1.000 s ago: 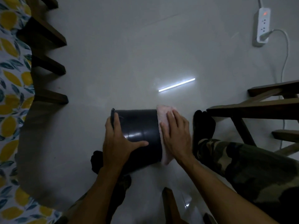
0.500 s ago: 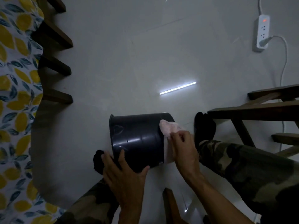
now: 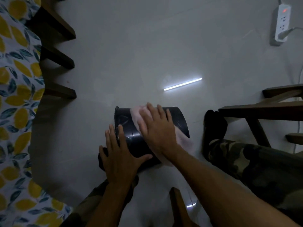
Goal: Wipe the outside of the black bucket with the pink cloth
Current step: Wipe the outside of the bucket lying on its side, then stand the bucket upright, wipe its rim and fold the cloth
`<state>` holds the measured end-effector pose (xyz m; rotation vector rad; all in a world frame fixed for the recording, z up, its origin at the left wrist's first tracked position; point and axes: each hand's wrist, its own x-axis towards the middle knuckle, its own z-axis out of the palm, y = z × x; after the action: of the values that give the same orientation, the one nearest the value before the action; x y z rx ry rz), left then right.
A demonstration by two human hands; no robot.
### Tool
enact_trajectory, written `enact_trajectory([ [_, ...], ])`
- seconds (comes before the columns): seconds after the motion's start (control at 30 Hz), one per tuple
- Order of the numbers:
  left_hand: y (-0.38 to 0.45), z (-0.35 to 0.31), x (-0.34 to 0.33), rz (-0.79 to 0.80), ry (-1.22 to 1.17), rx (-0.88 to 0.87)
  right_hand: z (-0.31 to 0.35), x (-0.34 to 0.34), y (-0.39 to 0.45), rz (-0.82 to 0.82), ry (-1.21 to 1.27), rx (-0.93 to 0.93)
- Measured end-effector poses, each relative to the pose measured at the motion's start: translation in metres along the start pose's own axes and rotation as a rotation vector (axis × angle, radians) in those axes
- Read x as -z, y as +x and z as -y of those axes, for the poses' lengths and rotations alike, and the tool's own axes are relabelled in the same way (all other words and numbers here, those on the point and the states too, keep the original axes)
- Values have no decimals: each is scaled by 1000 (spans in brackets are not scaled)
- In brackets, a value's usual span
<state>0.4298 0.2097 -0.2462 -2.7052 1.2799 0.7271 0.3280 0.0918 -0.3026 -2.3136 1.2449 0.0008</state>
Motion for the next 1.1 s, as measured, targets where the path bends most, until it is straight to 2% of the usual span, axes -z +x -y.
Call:
enact_trajectory([
  [0.03, 1, 2, -1, 11, 0, -3, -3, 0, 16, 39, 16, -69],
  [0.17, 2, 3, 0, 24, -60, 21, -38, 16, 76, 400, 7, -384],
  [0.23, 4, 1, 2, 29, -101, 29, -61, 27, 85, 446, 19, -524],
  [0.33, 8, -1, 1, 36, -200, 23, -78, 28, 67, 310, 188, -647],
  [0.43, 10, -6, -1, 47, -413, 47, -76, 24, 38, 128, 292, -705],
  [0.6, 5, -17, 11, 38, -513, -26, -72, 37, 7, 61, 257, -709],
  [0.7, -1, -30, 29, 41, -457, -53, -75, 51, -4, 77, 234, -710],
  [0.8, -8, -45, 38, -43, -340, -200, -74, 64, -8, 72, 267, -715],
  [0.9, -13, -52, 34, -132, -210, -374, -68, 77, -10, 24, 334, -708],
  [1.1, -24, -70, 11, -145, 76, -500, -62, 100, -14, -98, 413, -724],
])
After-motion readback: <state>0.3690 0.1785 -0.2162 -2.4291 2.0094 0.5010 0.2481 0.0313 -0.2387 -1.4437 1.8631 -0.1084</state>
